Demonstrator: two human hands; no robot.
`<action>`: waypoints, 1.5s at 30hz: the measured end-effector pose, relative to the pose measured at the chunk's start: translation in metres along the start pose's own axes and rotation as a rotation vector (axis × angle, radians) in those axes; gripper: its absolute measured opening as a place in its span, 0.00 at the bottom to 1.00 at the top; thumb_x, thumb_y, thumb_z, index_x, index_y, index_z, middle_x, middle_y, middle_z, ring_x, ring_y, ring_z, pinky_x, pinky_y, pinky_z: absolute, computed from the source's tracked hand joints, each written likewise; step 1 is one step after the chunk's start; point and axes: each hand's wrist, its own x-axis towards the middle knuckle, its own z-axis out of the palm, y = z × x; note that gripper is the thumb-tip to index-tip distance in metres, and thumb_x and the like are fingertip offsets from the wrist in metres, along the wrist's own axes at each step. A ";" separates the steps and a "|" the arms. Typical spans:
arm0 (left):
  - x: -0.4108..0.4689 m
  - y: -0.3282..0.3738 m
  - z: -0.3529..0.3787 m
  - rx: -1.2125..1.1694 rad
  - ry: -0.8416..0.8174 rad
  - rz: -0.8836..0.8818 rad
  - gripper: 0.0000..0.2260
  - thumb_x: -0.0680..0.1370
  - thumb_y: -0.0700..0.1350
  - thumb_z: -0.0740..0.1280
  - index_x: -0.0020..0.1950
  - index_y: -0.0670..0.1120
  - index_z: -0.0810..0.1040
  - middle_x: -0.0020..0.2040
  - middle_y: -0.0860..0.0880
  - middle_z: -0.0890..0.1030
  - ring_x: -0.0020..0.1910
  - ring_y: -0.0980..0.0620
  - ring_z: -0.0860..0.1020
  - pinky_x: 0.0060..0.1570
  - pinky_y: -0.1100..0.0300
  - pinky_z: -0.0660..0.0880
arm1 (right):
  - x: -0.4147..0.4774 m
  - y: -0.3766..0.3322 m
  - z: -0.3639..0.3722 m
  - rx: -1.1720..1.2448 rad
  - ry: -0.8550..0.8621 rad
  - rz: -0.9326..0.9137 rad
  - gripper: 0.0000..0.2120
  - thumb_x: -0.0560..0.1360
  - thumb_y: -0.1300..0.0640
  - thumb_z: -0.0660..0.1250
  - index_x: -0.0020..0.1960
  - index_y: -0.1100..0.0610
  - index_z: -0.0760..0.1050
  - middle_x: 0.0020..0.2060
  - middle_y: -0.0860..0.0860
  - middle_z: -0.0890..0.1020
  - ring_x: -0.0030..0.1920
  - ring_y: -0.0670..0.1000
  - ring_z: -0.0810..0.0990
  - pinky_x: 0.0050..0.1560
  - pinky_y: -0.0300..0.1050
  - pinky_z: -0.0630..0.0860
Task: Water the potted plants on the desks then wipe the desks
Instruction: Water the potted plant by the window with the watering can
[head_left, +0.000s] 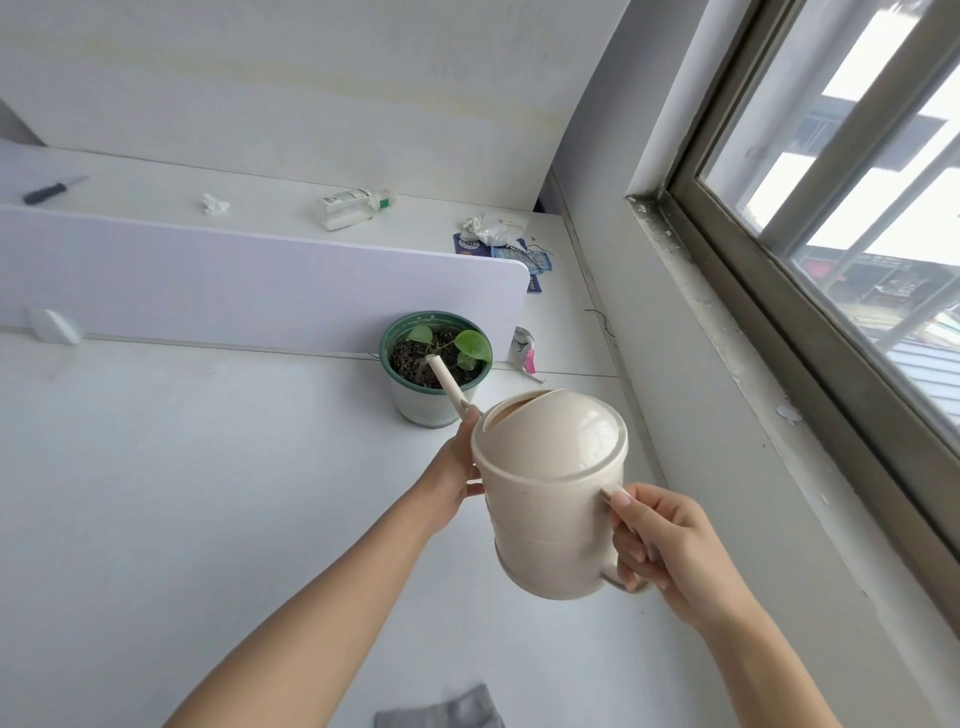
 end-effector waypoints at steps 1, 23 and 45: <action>0.002 0.000 0.001 -0.001 -0.002 -0.008 0.22 0.77 0.65 0.46 0.52 0.56 0.75 0.47 0.52 0.80 0.47 0.51 0.76 0.37 0.59 0.71 | 0.000 0.000 0.000 -0.005 0.002 -0.004 0.25 0.60 0.44 0.75 0.34 0.62 0.67 0.18 0.49 0.66 0.15 0.45 0.59 0.24 0.39 0.59; 0.041 0.019 0.021 0.017 -0.006 -0.030 0.22 0.78 0.63 0.47 0.34 0.52 0.69 0.23 0.60 0.74 0.33 0.57 0.72 0.32 0.64 0.67 | 0.012 -0.004 -0.011 -0.015 0.097 -0.028 0.36 0.43 0.32 0.76 0.31 0.61 0.70 0.19 0.50 0.67 0.17 0.47 0.61 0.21 0.39 0.62; -0.049 -0.005 -0.067 -0.021 0.286 0.063 0.28 0.78 0.63 0.47 0.62 0.45 0.75 0.54 0.43 0.81 0.51 0.48 0.77 0.51 0.55 0.70 | 0.006 0.051 0.044 -0.197 -0.033 -0.005 0.07 0.61 0.58 0.62 0.32 0.63 0.71 0.21 0.52 0.74 0.24 0.46 0.70 0.30 0.32 0.70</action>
